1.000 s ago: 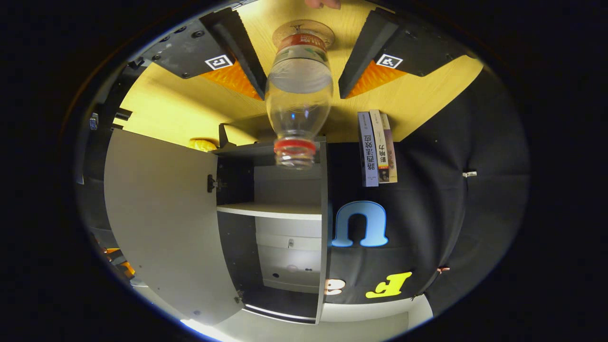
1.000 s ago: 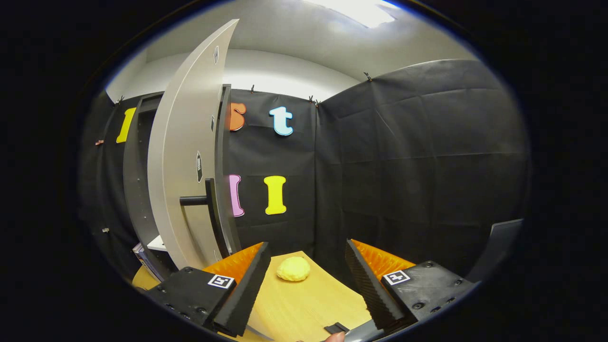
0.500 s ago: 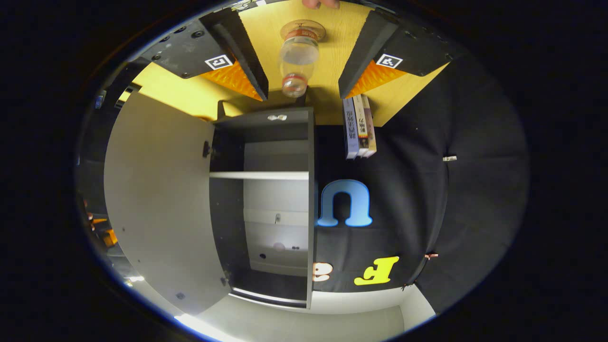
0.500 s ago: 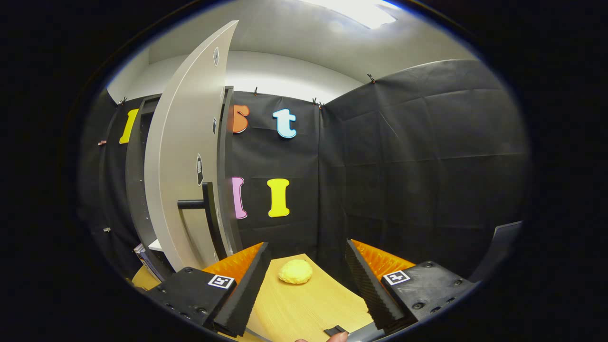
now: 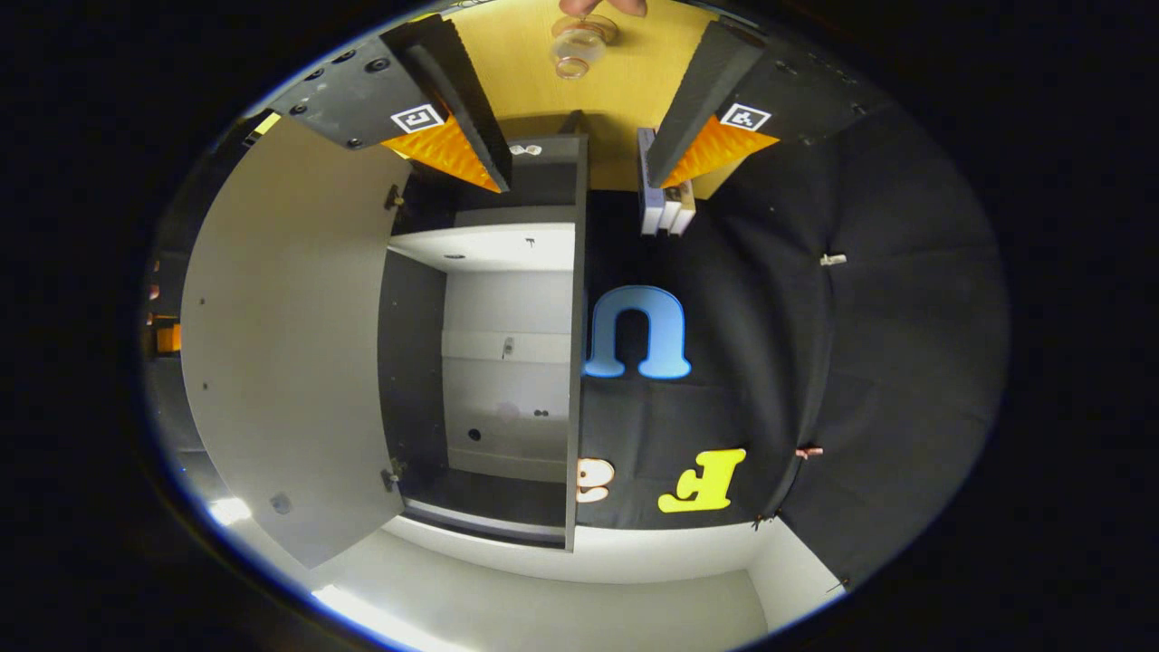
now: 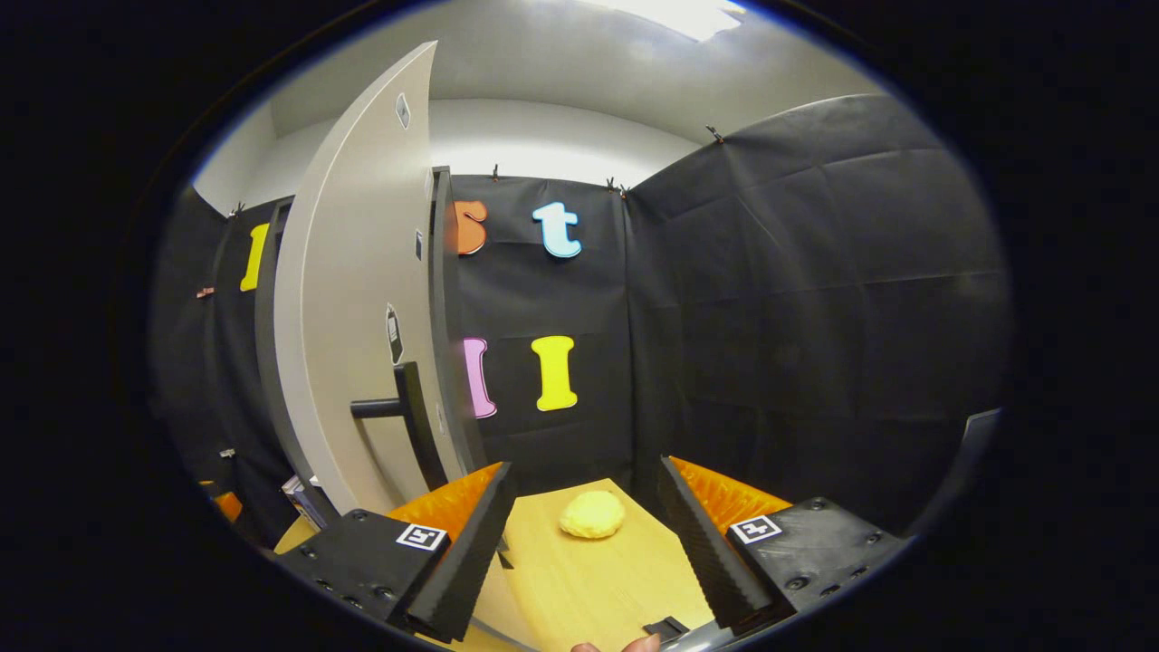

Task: Open the cabinet door with the right hand, grasp the bottle in the cabinet with the left hand and place it on the coaster, then close the cabinet door with the right hand.

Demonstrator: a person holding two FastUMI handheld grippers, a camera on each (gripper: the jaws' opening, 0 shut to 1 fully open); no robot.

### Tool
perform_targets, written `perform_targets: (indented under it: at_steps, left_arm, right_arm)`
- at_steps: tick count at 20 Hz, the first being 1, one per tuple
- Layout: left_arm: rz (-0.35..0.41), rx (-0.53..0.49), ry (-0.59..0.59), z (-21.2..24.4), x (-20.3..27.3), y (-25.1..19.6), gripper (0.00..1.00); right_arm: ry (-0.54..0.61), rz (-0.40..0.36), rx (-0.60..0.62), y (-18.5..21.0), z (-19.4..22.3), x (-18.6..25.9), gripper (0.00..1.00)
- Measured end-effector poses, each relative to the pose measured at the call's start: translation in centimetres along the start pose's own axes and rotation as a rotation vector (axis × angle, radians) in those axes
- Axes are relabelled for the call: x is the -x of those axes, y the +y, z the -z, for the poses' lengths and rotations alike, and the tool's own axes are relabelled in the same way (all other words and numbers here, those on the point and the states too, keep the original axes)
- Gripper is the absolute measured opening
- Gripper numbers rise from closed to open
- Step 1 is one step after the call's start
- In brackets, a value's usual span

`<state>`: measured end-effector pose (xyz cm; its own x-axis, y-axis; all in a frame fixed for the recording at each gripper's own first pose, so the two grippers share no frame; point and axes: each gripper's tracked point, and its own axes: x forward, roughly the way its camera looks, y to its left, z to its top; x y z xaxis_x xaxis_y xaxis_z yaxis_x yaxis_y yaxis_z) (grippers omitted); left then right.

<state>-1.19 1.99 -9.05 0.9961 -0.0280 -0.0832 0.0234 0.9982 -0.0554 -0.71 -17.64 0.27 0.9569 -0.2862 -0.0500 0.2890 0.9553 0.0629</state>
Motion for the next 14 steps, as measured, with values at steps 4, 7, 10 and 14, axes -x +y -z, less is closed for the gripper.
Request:
perform_targets:
  at_steps: [4,7,10,14]
  left_arm:
    - [-0.011,-0.007,-0.002,-2.8,0.2,-0.5,0.92]
    - [0.005,0.015,-0.026,-4.1,0.5,-1.0,0.95]
    - [0.01,0.01,-0.033,-4.4,0.5,-1.1,0.95]
    - [0.009,0.015,-0.03,-4.1,0.5,-0.8,0.93]
  right_arm:
    - [0.014,-0.004,-0.019,0.1,0.2,0.0,0.97]
    - [0.013,0.0,-0.035,0.6,0.5,0.0,0.97]
    - [0.014,0.017,-0.036,0.8,0.5,0.4,0.97]
    - [0.023,-0.01,-0.051,2.7,0.9,1.4,0.97]
